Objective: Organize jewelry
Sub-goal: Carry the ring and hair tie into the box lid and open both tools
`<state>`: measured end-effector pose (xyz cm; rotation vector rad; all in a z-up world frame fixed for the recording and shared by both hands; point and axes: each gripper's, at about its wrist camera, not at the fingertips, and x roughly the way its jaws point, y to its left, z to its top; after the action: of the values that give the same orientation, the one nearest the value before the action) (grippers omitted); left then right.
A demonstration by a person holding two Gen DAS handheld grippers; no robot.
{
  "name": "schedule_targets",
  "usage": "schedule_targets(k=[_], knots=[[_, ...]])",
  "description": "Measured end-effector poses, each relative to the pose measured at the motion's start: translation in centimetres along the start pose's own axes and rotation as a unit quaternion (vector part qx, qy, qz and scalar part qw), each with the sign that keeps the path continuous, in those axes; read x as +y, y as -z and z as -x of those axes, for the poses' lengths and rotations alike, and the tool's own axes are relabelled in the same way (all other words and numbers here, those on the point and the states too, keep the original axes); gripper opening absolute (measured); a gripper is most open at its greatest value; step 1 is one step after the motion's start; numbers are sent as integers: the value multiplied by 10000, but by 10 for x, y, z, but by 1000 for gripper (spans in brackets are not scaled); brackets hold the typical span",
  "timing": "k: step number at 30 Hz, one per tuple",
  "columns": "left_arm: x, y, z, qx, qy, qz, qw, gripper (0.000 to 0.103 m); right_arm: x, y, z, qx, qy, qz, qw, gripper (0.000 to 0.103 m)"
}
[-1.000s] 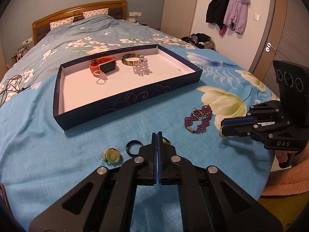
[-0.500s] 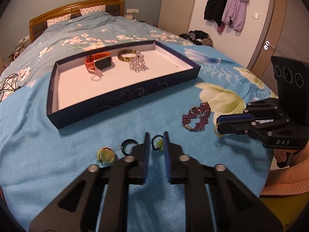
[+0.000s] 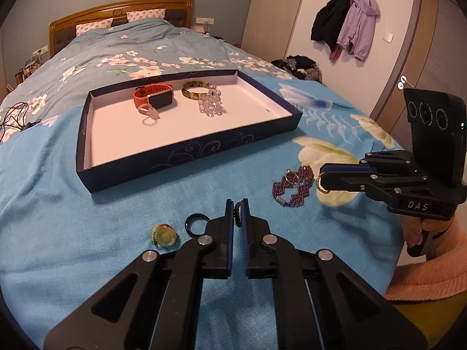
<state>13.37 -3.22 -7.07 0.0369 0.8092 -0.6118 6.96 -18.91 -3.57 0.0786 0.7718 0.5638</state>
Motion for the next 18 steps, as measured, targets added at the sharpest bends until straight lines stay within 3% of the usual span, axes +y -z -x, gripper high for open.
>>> schedule_targets(k=[18], knots=[[20, -42, 17, -497, -105, 258, 9984, 5, -17, -60, -11, -451, 231, 207, 9985, 6]])
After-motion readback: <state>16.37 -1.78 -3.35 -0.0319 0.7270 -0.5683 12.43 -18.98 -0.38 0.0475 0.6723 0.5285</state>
